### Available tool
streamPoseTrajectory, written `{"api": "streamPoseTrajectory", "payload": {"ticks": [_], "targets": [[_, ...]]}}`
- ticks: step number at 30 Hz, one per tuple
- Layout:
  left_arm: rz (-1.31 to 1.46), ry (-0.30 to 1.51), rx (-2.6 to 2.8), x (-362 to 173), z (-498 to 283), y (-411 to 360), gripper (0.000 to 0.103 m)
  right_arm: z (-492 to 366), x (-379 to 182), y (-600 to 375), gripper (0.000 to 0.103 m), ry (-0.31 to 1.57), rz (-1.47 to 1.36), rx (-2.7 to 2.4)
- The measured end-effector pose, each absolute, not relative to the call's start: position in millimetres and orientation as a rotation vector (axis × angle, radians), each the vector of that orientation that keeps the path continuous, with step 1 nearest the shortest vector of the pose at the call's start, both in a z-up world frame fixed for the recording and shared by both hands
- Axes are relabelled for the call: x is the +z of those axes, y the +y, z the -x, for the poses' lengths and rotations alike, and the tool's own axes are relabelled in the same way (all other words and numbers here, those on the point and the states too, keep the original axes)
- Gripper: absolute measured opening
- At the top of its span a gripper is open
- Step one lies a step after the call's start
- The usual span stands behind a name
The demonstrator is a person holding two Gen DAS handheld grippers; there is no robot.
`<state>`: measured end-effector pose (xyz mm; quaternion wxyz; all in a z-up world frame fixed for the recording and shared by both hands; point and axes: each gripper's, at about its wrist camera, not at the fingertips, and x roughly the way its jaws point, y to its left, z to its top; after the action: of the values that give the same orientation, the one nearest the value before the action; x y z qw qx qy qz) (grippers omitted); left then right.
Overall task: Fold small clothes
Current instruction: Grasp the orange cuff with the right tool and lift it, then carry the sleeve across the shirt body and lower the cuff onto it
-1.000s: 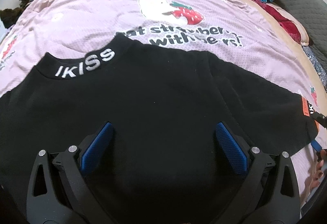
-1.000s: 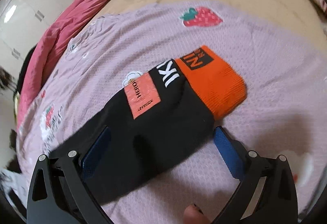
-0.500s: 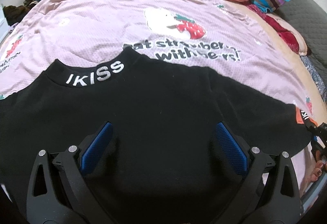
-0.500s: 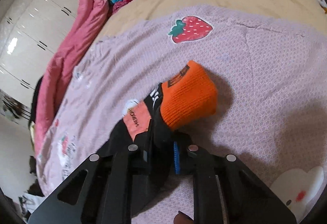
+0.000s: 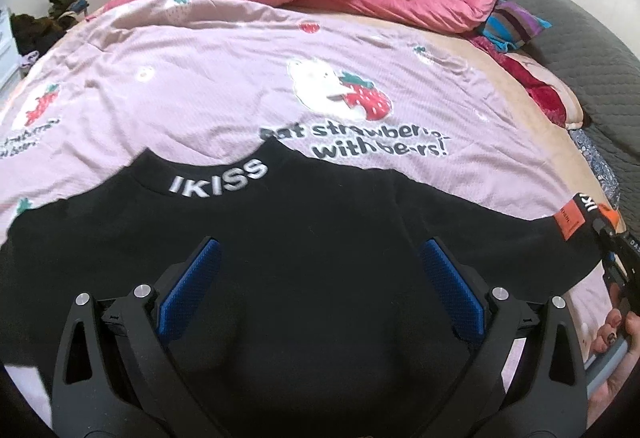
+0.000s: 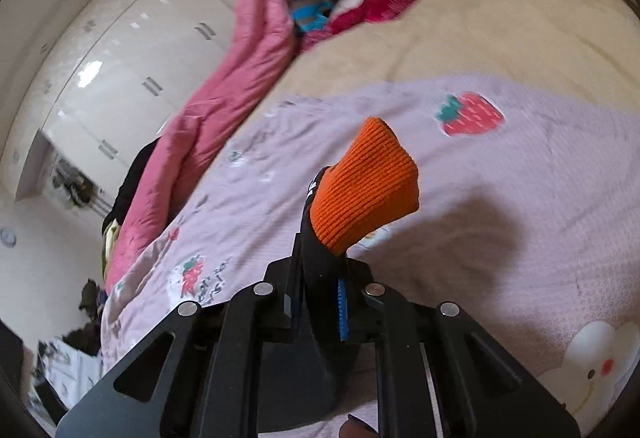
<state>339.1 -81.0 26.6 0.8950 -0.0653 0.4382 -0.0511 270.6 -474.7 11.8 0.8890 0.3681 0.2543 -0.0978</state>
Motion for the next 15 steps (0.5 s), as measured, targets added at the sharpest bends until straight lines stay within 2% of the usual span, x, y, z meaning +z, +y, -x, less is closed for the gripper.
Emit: {"api": "streamPoseTrajectory", "payload": {"ticks": [15], "targets": [[0.175,0.841,-0.033,67,-308,-2,0.095,-294,50,-360,0.012,0.543,-0.497,0.046]]}}
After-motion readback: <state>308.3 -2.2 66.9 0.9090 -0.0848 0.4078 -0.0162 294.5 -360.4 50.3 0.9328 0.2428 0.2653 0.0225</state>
